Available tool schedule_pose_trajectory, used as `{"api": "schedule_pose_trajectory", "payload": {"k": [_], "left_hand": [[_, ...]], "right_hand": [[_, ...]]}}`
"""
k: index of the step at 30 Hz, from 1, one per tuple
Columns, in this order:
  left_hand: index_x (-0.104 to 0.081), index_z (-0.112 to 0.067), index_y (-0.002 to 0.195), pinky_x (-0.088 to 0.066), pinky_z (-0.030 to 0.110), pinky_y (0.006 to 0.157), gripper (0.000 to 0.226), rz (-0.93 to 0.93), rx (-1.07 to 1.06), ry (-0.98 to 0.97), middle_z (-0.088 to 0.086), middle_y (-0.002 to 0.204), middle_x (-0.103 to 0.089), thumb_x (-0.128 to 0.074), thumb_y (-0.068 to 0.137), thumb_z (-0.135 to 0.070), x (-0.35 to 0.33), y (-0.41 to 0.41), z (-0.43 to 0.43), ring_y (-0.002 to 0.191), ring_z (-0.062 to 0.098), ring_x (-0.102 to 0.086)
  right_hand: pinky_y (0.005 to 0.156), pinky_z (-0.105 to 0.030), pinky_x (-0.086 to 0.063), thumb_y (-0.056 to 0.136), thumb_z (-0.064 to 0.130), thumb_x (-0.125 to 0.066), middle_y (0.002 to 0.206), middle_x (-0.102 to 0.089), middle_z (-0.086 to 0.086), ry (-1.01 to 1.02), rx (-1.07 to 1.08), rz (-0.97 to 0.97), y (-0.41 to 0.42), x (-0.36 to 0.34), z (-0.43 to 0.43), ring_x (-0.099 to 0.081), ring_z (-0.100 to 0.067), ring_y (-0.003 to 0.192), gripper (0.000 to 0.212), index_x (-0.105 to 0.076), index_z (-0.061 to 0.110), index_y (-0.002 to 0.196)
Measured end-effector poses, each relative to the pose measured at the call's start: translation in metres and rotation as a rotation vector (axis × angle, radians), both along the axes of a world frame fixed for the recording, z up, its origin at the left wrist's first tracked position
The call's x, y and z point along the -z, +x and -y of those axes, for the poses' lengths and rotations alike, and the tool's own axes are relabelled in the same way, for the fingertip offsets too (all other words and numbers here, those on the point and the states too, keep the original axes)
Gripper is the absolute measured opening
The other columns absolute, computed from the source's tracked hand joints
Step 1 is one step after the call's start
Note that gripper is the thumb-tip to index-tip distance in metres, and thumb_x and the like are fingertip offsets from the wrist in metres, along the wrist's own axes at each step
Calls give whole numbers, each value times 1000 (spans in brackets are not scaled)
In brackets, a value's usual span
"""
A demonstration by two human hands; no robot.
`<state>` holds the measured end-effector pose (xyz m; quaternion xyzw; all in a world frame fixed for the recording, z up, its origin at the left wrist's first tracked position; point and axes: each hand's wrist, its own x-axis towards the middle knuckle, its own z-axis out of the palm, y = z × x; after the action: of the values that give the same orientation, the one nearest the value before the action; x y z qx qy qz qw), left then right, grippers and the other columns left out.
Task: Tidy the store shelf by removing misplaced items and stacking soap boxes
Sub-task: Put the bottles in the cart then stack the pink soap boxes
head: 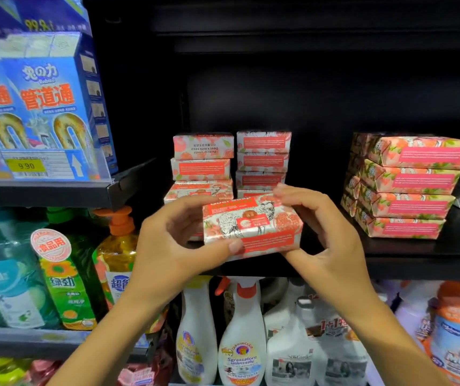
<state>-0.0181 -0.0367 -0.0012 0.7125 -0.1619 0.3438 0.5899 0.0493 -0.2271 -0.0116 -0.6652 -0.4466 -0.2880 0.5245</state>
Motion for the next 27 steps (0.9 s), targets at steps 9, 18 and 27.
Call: {"api": "schedule_pose_trajectory", "payload": {"k": [9,18,27], "left_hand": [[-61,-14,114,-55,25,82,66,81,-207,42,-1,108,-69,-82,58,-41,-32,13,-22,101,12,-67],[-56,-21,121,-52,29,91,65,-13,-404,88,-7,115,-65,-74,66,-50,-21,41,-36,104,5,-62],[-53,-23,121,-48,10,86,42,33,-482,19,-12,116,-61,-66,82,-32,-1,44,-32,105,-4,-58]], "right_hand": [[88,-15,-44,72,55,-61,110,-57,25,-432,185,-133,22,11,10,-53,5,105,43,-61,32,109],[82,-21,-48,75,60,-50,100,-60,26,-546,291,-58,24,19,9,-53,4,100,42,-68,32,100],[82,-20,-47,76,60,-49,103,-61,25,-567,323,-60,22,21,9,-52,4,102,40,-67,33,101]]}}
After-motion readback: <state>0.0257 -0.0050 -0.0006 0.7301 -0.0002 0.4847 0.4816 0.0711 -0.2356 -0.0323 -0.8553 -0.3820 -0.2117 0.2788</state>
